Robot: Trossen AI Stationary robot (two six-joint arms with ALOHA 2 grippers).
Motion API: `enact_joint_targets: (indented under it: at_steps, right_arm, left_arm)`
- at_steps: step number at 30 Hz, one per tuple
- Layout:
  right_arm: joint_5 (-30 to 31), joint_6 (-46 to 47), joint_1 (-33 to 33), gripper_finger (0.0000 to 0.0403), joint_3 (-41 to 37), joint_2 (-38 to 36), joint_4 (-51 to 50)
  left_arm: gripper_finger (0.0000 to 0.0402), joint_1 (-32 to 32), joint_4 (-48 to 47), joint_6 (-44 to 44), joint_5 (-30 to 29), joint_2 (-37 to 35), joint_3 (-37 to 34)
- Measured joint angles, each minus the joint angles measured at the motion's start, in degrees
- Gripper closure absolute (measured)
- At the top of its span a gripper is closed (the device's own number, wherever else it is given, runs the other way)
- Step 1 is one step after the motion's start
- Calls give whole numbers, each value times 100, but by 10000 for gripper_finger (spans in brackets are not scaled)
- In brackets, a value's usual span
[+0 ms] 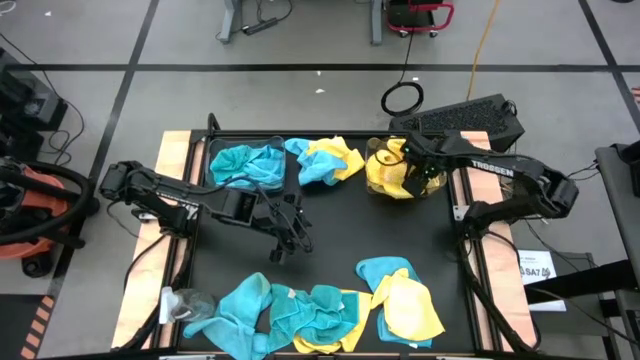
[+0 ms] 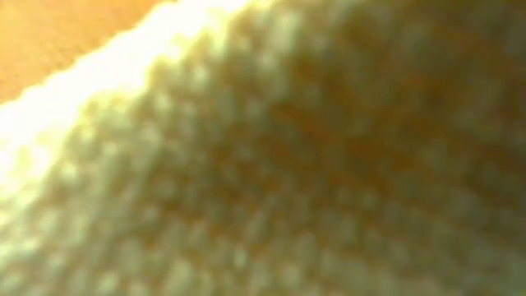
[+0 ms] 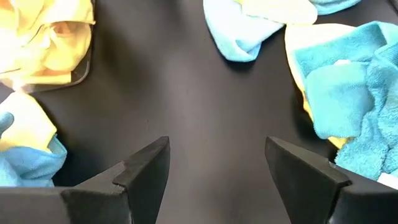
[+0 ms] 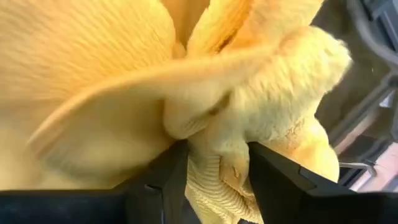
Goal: Sort microfiber towel by color & place in baskets
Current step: Put the right yellow microfiber cloth into the right transparent bin, then put the blue microfiber cloth into the left transparent bin
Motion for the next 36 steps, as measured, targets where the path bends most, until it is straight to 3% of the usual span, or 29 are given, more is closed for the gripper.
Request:
enact_joint_targets:
  at_steps: [9,16,24,36]
  right_arm:
    - [-1131,-4,50,218,389,-1133,-93]
    - [-1686,8,432,197,448,-1999,-9]
    - [-1872,231,1083,192,448,-2519,30]
    - [-1848,838,2191,192,448,-2565,408]
  left_arm:
    - [132,0,-3,2,0,0,0]
    - [132,4,182,4,0,0,0]
    - [132,7,182,4,0,0,0]
    - [132,7,182,6,0,0,0]
